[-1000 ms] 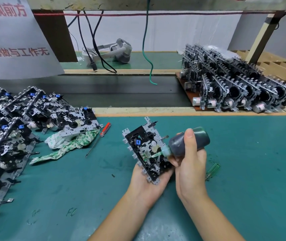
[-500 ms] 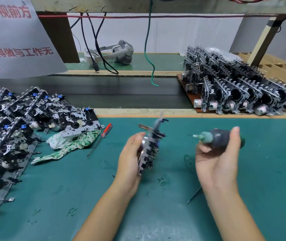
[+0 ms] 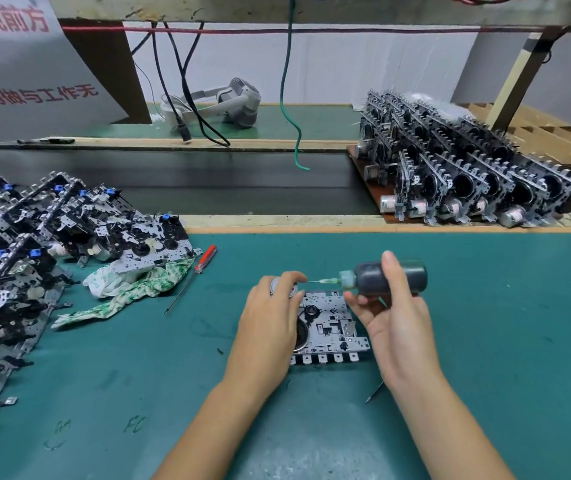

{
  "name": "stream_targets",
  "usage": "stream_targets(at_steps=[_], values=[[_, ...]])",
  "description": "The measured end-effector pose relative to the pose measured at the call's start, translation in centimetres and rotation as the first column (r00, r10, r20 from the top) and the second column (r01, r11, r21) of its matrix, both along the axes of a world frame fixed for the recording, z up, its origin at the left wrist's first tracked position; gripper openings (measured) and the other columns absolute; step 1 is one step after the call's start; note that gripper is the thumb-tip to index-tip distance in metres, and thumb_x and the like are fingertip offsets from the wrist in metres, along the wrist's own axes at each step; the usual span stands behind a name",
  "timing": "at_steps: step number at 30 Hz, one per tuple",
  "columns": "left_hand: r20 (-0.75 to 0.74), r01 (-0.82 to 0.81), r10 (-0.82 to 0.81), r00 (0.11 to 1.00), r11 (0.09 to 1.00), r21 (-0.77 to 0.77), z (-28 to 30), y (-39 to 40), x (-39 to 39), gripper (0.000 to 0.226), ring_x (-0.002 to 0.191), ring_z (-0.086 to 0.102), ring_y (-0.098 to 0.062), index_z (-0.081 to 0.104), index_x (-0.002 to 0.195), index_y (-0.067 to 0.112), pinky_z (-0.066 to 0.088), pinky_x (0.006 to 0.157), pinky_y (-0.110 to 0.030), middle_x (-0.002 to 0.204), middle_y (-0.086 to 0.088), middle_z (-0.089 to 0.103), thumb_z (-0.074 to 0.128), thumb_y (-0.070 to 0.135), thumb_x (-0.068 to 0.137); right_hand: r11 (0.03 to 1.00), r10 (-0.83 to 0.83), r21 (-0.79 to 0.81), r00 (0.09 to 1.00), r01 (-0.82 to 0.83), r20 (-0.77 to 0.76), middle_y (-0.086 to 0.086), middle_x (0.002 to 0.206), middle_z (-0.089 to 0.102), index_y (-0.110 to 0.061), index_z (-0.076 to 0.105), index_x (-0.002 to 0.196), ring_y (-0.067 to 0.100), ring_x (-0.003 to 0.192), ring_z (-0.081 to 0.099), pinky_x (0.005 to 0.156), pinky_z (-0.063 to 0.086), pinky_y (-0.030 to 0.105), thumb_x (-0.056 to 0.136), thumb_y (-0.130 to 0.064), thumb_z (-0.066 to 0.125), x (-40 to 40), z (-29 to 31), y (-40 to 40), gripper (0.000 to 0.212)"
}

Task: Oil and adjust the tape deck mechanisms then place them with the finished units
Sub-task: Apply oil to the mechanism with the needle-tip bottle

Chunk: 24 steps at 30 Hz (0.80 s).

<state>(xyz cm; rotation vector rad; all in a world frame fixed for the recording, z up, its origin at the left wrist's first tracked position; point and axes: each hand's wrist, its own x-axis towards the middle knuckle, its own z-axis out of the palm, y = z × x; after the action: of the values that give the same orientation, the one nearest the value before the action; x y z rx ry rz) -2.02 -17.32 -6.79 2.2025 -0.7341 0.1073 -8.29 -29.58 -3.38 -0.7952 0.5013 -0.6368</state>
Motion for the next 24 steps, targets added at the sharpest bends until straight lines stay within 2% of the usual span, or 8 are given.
stream_targets(at_steps=[8, 11, 13, 15, 17, 19, 21, 24], values=[[0.044, -0.103, 0.11, 0.993, 0.986, -0.129, 1.0, 0.2, -0.3, 0.033, 0.117, 0.041, -0.011, 0.069, 0.102, 0.023, 0.031, 0.1, -0.026, 0.117, 0.001, 0.053, 0.046, 0.045, 0.095, 0.998, 0.017, -0.06, 0.999, -0.015, 0.039, 0.001, 0.07, 0.069, -0.006, 0.06, 0.087, 0.011, 0.058, 0.064, 0.063, 0.058, 0.027, 0.065, -0.031, 0.07, 0.3, -0.3, 0.6, 0.035], [0.104, -0.148, 0.175, 0.979, 0.962, -0.23, 2.2, -0.1, -0.8, 0.05, 0.108, 0.044, -0.012, 0.074, 0.086, 0.02, 0.033, 0.095, -0.027, 0.107, 0.003, 0.058, 0.038, 0.054, 0.088, 0.961, 0.016, -0.277, 0.995, 0.011, 0.096, 0.0, 0.087, 0.072, -0.011, 0.063, 0.1, 0.013, 0.076, 0.069, 0.07, 0.057, 0.026, 0.062, -0.029, 0.075, 0.2, -0.1, 0.7, 0.044], [0.103, -0.1, 0.132, 0.986, 0.957, -0.273, 2.9, -0.5, -1.1, 0.052, 0.1, 0.045, -0.009, 0.074, 0.08, 0.022, 0.033, 0.09, -0.026, 0.096, 0.009, 0.059, 0.036, 0.056, 0.087, 0.804, 0.026, -0.594, 0.996, 0.032, 0.089, 0.0, 0.1, 0.07, -0.019, 0.064, 0.106, 0.013, 0.093, 0.066, 0.082, 0.054, 0.025, 0.068, -0.021, 0.078, 0.0, -0.1, 1.1, 0.04], [0.025, -0.041, 0.052, 0.998, 0.945, -0.325, 3.5, -0.9, -1.0, 0.046, 0.091, 0.044, -0.007, 0.066, 0.069, 0.028, 0.035, 0.084, -0.024, 0.082, 0.018, 0.056, 0.037, 0.06, 0.084, 0.528, 0.035, -0.849, 0.998, 0.028, 0.054, -0.002, 0.104, 0.065, -0.024, 0.062, 0.118, 0.009, 0.098, 0.062, 0.087, 0.047, 0.02, 0.078, -0.009, 0.073, 0.0, -0.5, 1.4, 0.044], [-0.138, -0.023, -0.043, 0.99, 0.895, -0.446, 4.0, -1.0, -0.7, 0.046, 0.076, 0.044, -0.011, 0.058, 0.061, 0.021, 0.038, 0.072, -0.027, 0.065, 0.015, 0.051, 0.048, 0.06, 0.082, 0.286, 0.027, -0.958, 1.0, -0.002, 0.006, -0.007, 0.107, 0.059, -0.027, 0.054, 0.128, 0.012, 0.098, 0.056, 0.089, 0.043, 0.018, 0.076, 0.008, 0.055, 0.0, -0.6, 1.4, 0.063], [-0.296, -0.045, -0.174, 0.939, 0.792, -0.608, 4.4, -0.6, -0.1, 0.045, 0.067, 0.044, -0.009, 0.061, 0.067, 0.007, 0.038, 0.063, -0.024, 0.064, 0.006, 0.051, 0.064, 0.05, 0.081, 0.121, 0.033, -0.992, 0.999, -0.033, -0.029, -0.011, 0.113, 0.057, -0.024, 0.046, 0.133, 0.014, 0.103, 0.052, 0.095, 0.039, 0.018, 0.072, 0.016, 0.042, 0.0, -0.3, 1.0, 0.074], [-0.323, -0.067, -0.229, 0.918, 0.714, -0.697, 4.5, 0.1, 0.5, 0.026, 0.067, 0.052, -0.001, 0.07, 0.078, 0.017, 0.042, 0.063, -0.011, 0.071, 0.009, 0.063, 0.064, 0.042, 0.077, 0.069, 0.039, -0.996, 0.998, -0.056, -0.053, -0.012, 0.115, 0.058, -0.021, 0.048, 0.134, 0.012, 0.107, 0.052, 0.097, 0.036, 0.015, 0.074, 0.018, 0.038, -0.1, 0.2, 0.2, 0.073], [-0.306, -0.089, -0.201, 0.931, 0.688, -0.72, 4.1, 1.2, 1.8, 0.014, 0.073, 0.059, 0.001, 0.069, 0.09, 0.025, 0.045, 0.07, -0.01, 0.079, 0.015, 0.069, 0.065, 0.035, 0.081, 0.149, 0.056, -0.978, 0.988, -0.148, -0.141, -0.012, 0.11, 0.064, -0.026, 0.058, 0.124, 0.002, 0.108, 0.055, 0.098, 0.038, 0.015, 0.083, 0.015, 0.044, -0.2, 1.1, -1.1, 0.06]])
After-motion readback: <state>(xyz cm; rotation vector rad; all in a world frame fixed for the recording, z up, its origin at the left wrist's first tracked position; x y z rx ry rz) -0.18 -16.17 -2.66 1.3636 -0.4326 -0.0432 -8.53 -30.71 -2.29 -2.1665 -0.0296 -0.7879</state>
